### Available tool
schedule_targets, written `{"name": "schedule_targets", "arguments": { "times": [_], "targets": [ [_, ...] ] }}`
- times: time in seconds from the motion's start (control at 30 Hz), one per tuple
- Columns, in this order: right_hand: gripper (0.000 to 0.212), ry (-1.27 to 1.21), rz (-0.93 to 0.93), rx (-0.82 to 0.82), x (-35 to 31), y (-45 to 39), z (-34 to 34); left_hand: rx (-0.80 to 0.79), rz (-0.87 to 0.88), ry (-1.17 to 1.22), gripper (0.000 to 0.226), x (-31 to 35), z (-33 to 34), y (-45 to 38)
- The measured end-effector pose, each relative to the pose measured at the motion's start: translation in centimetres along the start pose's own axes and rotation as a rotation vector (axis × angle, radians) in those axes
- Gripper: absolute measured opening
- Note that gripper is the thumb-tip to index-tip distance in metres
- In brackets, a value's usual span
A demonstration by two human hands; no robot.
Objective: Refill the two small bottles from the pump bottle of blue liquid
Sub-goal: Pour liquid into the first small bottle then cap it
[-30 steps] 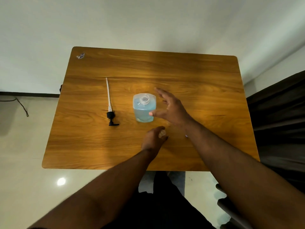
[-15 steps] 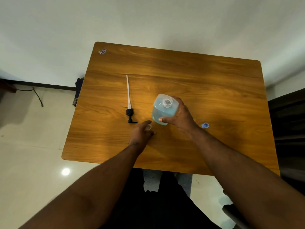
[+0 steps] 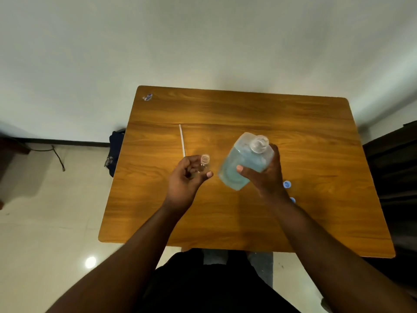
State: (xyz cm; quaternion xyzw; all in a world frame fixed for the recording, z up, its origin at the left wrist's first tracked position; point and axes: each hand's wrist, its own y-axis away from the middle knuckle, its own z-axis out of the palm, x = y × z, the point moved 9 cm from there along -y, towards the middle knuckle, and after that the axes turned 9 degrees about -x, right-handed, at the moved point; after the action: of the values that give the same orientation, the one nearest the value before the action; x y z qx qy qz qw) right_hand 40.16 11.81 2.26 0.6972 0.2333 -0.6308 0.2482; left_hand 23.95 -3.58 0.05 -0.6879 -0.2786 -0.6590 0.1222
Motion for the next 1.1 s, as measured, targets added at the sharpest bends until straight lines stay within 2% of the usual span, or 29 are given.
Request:
{"name": "schedule_targets", "arguments": {
  "times": [0.1, 0.23, 0.43, 0.6, 0.87, 1.1],
  "targets": [
    [0.08, 0.023, -0.089, -0.063, -3.7, -0.4, -0.8, -0.012, 0.085, 0.013, 0.038, 3.7, -0.6, -0.7],
    [0.084, 0.322, -0.086, -0.201, -6.2, -1.5, -0.4, -0.047, 0.161, -0.061, 0.039, 6.2, 0.3, -2.3],
    [0.082, 0.674, -0.204, -0.236, -7.7, -3.1, -1.1, -0.102, 0.278, -0.167, 0.04, 8.8, 2.5, -3.3],
    [0.081, 0.926, -0.326, -0.203, -8.6, -3.7, -1.4, -0.099, 0.342, -0.2, 0.043, 9.5, 3.4, -3.1],
    [0.081, 1.105, -0.46, -0.179, -10.8, -3.9, -2.0, -0.075, 0.386, -0.196, 0.048, 10.5, 4.5, -3.1],
    [0.08, 1.122, -0.486, -0.191, -12.4, -4.5, -2.7, -0.065, 0.381, -0.203, 0.049, 10.9, 4.7, -3.2]
  ]
}}
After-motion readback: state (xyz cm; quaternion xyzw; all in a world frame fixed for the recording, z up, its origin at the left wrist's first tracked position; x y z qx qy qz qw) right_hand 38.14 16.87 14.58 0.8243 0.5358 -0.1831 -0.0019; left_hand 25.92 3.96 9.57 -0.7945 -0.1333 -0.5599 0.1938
